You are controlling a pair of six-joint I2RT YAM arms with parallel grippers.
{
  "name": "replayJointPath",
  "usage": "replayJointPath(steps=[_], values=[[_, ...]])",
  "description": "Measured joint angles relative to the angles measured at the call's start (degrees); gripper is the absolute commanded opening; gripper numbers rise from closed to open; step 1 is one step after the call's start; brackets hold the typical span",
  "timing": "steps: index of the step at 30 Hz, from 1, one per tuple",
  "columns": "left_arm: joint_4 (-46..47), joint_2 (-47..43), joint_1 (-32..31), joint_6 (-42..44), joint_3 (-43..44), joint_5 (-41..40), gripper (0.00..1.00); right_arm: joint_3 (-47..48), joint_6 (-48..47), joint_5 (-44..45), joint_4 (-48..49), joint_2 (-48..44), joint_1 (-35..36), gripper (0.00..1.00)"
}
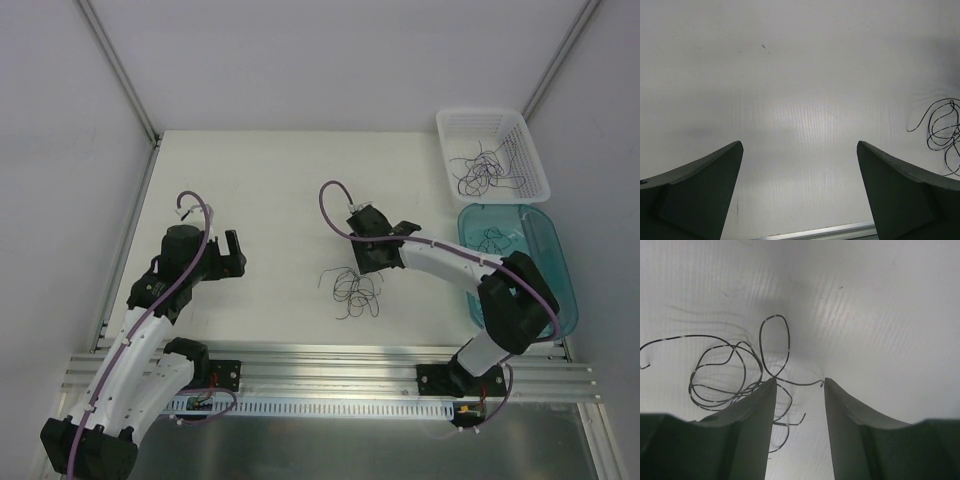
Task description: Untangle the cables
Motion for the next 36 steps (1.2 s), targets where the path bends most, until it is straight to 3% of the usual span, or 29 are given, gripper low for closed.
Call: replayJointPath(steps=[7,20,23,25,30,36], values=[[0.3,0.0,0.0,0.7,0.0,1.0,0.99,2.3,-2.3,-2.3,2.4,7.5,0.0,0.37],[0.3,0.0,0.0,1.2,0.0,1.4,0.99,2.7,-4.5,-8.7,6.5,7.8,0.0,0.45],[0.3,0.0,0.0,1.2,0.0,1.4,0.99,3.0,-4.3,-8.8,6.9,8.0,0.0,0.4],[0.3,0.0,0.0,1.2,0.0,1.4,0.99,3.7,-4.1,-8.7,7.2,8.7,0.0,0.32],[0.3,0.3,0.0,1.2,0.0,2.0,0.99,4.2,-4.0,-7.1,7.0,9.6,0.0,0.01],[0.9,0.5,0.0,1.6,-0.1,5.9,0.99,9.5,-7.0,-2.9,-0.8,6.9,1.3,0.01]])
